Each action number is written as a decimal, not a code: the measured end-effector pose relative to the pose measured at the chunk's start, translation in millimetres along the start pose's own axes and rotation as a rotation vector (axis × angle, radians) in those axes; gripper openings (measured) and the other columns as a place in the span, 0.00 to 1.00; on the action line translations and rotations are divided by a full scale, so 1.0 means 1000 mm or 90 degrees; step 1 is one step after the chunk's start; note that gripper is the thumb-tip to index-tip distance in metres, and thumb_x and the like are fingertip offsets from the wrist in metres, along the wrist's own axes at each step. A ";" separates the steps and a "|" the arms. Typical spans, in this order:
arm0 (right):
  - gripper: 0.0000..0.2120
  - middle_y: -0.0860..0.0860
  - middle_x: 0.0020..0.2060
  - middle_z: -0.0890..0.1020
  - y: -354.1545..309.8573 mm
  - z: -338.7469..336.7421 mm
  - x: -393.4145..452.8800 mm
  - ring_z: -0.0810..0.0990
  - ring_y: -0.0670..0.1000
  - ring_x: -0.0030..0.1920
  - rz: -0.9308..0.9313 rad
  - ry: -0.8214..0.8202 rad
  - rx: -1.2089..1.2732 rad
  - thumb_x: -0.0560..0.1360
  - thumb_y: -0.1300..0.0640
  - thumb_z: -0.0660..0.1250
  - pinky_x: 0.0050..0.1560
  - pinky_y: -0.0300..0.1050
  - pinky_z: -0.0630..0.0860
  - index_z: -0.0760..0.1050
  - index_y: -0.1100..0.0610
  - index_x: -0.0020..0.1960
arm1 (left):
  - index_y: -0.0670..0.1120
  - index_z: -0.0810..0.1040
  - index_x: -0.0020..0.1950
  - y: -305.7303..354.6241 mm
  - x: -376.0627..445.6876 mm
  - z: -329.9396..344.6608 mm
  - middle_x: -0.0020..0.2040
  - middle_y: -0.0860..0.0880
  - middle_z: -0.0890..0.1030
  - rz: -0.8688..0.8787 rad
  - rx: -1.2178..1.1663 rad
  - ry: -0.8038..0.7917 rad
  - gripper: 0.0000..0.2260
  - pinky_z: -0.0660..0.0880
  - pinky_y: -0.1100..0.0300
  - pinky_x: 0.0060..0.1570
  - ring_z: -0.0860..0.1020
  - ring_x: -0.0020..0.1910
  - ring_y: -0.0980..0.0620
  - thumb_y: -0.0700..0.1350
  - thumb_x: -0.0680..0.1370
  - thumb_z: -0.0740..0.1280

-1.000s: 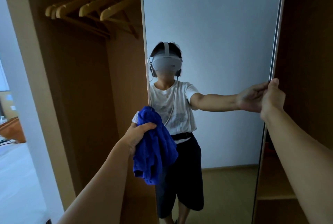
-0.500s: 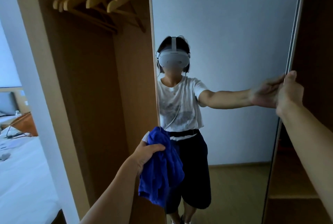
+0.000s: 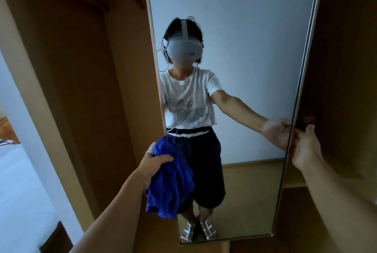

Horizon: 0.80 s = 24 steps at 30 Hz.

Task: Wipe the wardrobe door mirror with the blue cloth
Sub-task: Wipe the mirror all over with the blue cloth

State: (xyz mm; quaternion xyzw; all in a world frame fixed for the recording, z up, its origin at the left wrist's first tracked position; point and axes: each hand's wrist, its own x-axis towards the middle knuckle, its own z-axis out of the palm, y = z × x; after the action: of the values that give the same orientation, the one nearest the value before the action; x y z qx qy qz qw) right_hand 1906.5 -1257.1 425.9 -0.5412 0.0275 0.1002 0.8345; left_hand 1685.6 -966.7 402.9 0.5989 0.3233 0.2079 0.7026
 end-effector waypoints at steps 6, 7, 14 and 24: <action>0.49 0.55 0.75 0.61 -0.002 0.161 -0.019 0.59 0.55 0.75 -0.036 -0.268 -0.426 0.67 0.21 0.51 0.73 0.54 0.57 0.58 0.54 0.76 | 0.51 0.72 0.44 -0.045 -0.001 0.000 0.44 0.42 0.80 0.004 0.004 0.000 0.14 0.77 0.54 0.32 0.80 0.42 0.42 0.34 0.69 0.72; 0.53 0.54 0.75 0.60 0.006 0.174 -0.007 0.59 0.54 0.75 -0.044 -0.263 -0.509 0.63 0.18 0.51 0.74 0.54 0.56 0.58 0.52 0.76 | 0.51 0.72 0.44 -0.051 0.001 -0.001 0.44 0.43 0.80 0.005 0.004 0.000 0.15 0.77 0.54 0.33 0.80 0.42 0.42 0.34 0.69 0.72; 0.58 0.54 0.75 0.62 0.043 0.174 0.049 0.61 0.54 0.74 -0.040 -0.205 -0.542 0.56 0.16 0.51 0.72 0.55 0.56 0.60 0.52 0.75 | 0.49 0.73 0.47 -0.091 0.011 -0.005 0.45 0.43 0.80 -0.004 0.020 -0.006 0.15 0.78 0.55 0.32 0.80 0.42 0.44 0.33 0.69 0.71; 0.49 0.56 0.72 0.65 0.082 0.144 0.073 0.65 0.55 0.72 -0.046 -0.208 -0.502 0.66 0.24 0.52 0.72 0.50 0.59 0.61 0.58 0.75 | 0.48 0.73 0.47 -0.160 0.030 -0.010 0.46 0.41 0.81 -0.058 0.031 0.007 0.15 0.77 0.54 0.32 0.81 0.43 0.42 0.34 0.68 0.72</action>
State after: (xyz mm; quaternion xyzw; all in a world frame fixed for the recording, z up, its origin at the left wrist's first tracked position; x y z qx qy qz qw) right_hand 1952.3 -1083.7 400.7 -0.7964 -0.1648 0.1584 0.5599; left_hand 1684.4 -970.6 239.6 0.5992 0.3590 0.1711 0.6949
